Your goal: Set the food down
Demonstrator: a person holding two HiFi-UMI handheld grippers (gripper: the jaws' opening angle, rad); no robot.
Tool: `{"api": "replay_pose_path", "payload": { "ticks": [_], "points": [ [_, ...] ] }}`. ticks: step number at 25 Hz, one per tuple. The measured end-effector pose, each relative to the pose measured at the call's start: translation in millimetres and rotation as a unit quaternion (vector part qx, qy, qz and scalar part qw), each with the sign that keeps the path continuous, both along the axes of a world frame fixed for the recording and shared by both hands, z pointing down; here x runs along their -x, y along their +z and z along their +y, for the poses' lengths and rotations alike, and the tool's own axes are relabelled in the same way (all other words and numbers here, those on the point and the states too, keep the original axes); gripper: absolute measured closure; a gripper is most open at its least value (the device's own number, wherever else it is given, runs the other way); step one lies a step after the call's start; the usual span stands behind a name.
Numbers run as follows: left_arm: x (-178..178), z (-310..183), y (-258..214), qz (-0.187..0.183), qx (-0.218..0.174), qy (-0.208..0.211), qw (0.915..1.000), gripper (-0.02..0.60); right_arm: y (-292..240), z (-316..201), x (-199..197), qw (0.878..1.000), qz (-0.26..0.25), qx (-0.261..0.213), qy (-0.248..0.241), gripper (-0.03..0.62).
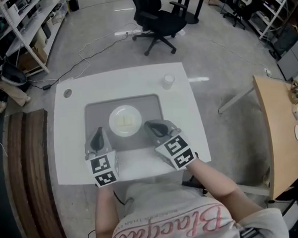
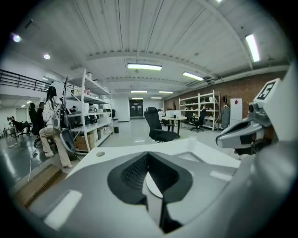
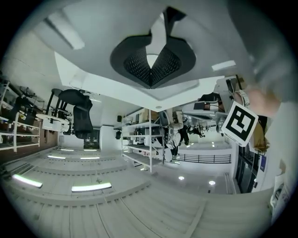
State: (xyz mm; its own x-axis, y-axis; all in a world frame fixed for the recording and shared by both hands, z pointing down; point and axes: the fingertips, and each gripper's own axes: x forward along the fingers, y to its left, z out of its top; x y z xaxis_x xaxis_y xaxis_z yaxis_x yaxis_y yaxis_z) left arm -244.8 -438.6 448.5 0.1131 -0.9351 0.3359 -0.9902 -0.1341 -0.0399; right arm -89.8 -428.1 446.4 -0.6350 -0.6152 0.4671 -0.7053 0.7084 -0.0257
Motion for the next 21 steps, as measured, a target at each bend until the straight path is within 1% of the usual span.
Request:
{"api": "replay_pose_path", "payload": {
  "ticks": [3,6,9,13,15,21],
  "points": [
    [-2.4,15.5,-19.6,0.022,-0.027,-0.008,0.9994,0.581,-23.9,11.1,-9.2,1.0,-0.026,-0.016,-0.003,0.592],
    [-2.8,30.9,-30.8,0.05,-0.042,-0.021,0.9976,0.581,-50.5,21.3,-16.5,0.997,-0.063,-0.045,0.013,0.592],
    [-6.3,44.0,-48.6,0.072,-0.068,-0.025,0.9948,0.581,-64.8,32.2,-22.6,0.994,-0.09,-0.055,0.023,0.592],
    [-15.1,55.1,-74.3,0.08,-0.101,-0.014,0.9915,0.581,-68.2,45.2,-20.2,0.994,-0.098,-0.055,0.005,0.592],
    [-20.1,61.1,-81.3,0.087,-0.112,-0.012,0.9899,0.581,-70.6,50.6,-18.5,0.993,-0.106,-0.053,-0.002,0.592],
    [-43.2,82.6,-82.9,0.087,-0.118,0.007,0.9891,0.581,-79.8,69.8,-17.8,0.989,-0.133,-0.057,-0.015,0.592]
  ]
}}
